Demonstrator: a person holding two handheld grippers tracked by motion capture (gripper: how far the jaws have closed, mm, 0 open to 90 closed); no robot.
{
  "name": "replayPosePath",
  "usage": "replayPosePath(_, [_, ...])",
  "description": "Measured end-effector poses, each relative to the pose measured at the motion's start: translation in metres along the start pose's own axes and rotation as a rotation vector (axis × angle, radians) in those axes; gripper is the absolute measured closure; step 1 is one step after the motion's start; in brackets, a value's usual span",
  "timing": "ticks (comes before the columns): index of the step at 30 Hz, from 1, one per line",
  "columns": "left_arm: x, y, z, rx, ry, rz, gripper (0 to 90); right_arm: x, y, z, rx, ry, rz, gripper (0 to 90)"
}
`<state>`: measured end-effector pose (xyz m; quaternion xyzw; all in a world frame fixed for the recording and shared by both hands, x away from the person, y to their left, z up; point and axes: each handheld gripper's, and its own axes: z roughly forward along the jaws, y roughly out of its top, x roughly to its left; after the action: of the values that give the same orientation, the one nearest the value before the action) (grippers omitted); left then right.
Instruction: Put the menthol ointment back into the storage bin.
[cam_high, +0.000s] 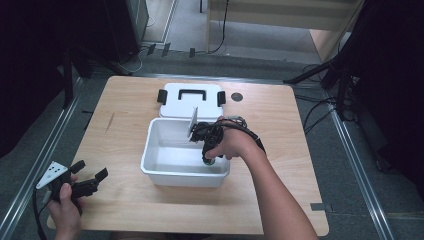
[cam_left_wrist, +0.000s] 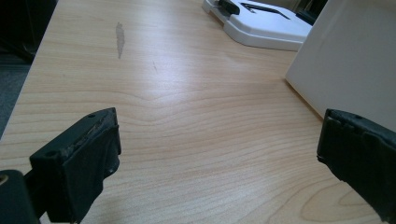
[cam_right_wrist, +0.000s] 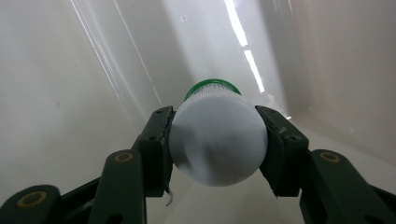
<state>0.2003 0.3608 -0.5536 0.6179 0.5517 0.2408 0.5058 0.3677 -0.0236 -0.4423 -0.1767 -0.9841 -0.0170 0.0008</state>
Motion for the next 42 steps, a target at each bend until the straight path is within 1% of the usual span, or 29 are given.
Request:
replayPosePath(1, [0.0,0.0,0.0,-0.001,0.0,-0.001,0.1,0.0,0.0,0.0,-0.004,-0.006,-0.002,51.2])
replayPosePath(5, [0.0,0.0,0.0,0.0,0.0,-0.001,0.1,0.002,0.002,0.003,-0.007,0.002,0.005,51.2])
replayPosePath(9, [0.0,0.0,0.0,0.003,0.0,-0.003,0.1,0.005,0.004,0.009,0.028,-0.018,-0.017,51.2])
replayPosePath(11, [0.0,0.0,0.0,0.002,0.001,-0.003,0.1,0.005,0.005,0.013,0.028,-0.019,-0.028,51.2])
replayPosePath(12, [0.0,0.0,0.0,0.002,0.002,-0.003,0.1,0.005,0.005,0.014,0.036,-0.022,-0.026,51.2])
replayPosePath(18, [0.001,0.0,0.0,0.002,0.004,-0.006,0.1,0.008,0.005,0.024,0.06,-0.032,-0.062,51.1])
replayPosePath(22, [0.001,0.0,0.0,0.003,0.005,-0.007,0.1,0.01,0.006,0.027,0.086,-0.047,-0.067,51.0])
replayPosePath(27, [0.001,0.0,0.0,0.003,0.006,-0.008,0.0,0.01,0.006,0.027,0.087,-0.045,-0.066,50.1])
replayPosePath(30, [0.001,0.0,0.0,0.001,0.005,-0.009,0.1,0.01,0.006,0.026,0.079,-0.046,-0.066,49.7])
replayPosePath(32, [0.001,0.0,0.0,0.0,0.006,-0.012,0.0,0.01,0.005,0.026,0.072,-0.042,-0.068,47.8])
replayPosePath(34, [0.001,0.0,0.0,0.0,0.006,-0.012,0.1,0.01,0.005,0.023,0.063,-0.034,-0.059,45.1])
replayPosePath(36, [0.001,0.0,0.0,0.002,0.006,-0.011,0.1,0.009,0.004,0.018,0.044,-0.031,-0.047,44.0])
replayPosePath(38, [0.001,0.0,0.0,0.002,0.006,-0.011,0.1,0.008,0.003,0.011,0.013,-0.026,-0.035,42.6])
replayPosePath(40, [0.001,0.0,0.0,0.001,0.006,-0.01,0.1,0.006,0.001,0.003,-0.006,-0.022,-0.021,39.7])
replayPosePath(42, [0.001,0.0,0.0,0.002,0.006,-0.011,0.1,0.005,0.0,-0.007,-0.021,-0.034,-0.013,38.3])
